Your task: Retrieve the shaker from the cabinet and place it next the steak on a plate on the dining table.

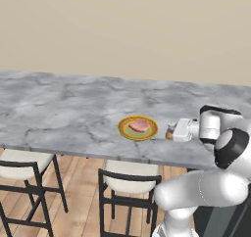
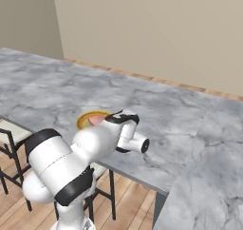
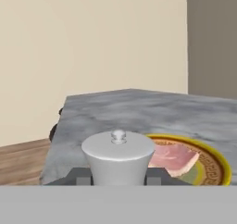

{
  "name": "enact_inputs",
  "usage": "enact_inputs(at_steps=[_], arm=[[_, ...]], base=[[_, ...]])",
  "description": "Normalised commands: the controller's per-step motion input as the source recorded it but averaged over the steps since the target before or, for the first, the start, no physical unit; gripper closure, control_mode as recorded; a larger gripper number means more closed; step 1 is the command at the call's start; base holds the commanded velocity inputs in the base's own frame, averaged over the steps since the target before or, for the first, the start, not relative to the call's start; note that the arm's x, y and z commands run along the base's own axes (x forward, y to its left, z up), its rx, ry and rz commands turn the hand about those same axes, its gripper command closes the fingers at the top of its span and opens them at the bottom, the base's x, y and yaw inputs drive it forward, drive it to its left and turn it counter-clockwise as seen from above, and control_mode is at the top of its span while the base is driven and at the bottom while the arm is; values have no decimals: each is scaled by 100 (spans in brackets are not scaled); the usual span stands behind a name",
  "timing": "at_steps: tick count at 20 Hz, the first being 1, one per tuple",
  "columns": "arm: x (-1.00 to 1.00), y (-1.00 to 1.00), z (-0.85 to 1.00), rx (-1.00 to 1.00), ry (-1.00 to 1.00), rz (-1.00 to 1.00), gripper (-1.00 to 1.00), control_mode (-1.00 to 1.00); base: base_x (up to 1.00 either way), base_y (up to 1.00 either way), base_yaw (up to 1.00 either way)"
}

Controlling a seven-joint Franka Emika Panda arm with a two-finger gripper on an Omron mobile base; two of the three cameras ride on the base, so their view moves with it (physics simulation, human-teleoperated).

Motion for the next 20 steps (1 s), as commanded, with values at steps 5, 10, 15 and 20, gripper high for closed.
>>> enact_inputs(at_steps=[5,10,15,20], arm=[[15,-9,-21,0,0,0,100,-100],[9,0,-34,0,0,0,100,-100],[9,0,-33,1,0,0,100,-100],[20,0,-12,2,0,0,100,-100]], base=[[0,0,0],[0,0,0],[0,0,0],[0,0,0]])
